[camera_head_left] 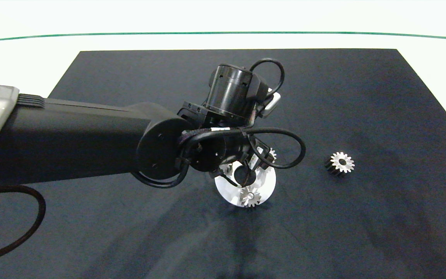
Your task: Remove an incorrectly installed larger gear and replace it with the correct smaller gear
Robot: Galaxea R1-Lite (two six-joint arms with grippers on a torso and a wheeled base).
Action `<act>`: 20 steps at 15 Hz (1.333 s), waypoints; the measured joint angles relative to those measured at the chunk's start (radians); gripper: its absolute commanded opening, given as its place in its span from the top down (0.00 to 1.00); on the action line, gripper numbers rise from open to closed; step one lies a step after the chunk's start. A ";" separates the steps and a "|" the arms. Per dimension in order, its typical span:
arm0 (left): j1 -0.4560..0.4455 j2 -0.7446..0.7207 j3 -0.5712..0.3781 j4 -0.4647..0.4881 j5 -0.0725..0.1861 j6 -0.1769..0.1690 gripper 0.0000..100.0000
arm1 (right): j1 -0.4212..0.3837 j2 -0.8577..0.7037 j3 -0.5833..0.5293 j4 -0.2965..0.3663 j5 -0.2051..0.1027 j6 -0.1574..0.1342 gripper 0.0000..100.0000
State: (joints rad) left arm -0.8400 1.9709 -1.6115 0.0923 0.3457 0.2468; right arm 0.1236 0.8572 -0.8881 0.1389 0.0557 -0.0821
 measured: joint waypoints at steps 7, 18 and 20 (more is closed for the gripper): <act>-0.002 0.018 -0.017 -0.009 0.000 0.000 0.00 | 0.000 0.000 0.001 -0.001 0.000 0.001 0.00; 0.022 -0.231 0.201 -0.005 0.001 -0.019 0.00 | -0.098 0.000 0.019 0.000 -0.004 0.021 0.00; 0.059 -0.326 0.288 -0.005 0.004 -0.027 0.00 | -0.167 0.000 0.040 0.000 -0.004 0.020 0.00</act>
State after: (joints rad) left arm -0.7813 1.6453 -1.3234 0.0870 0.3500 0.2194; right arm -0.0432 0.8572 -0.8481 0.1394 0.0515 -0.0619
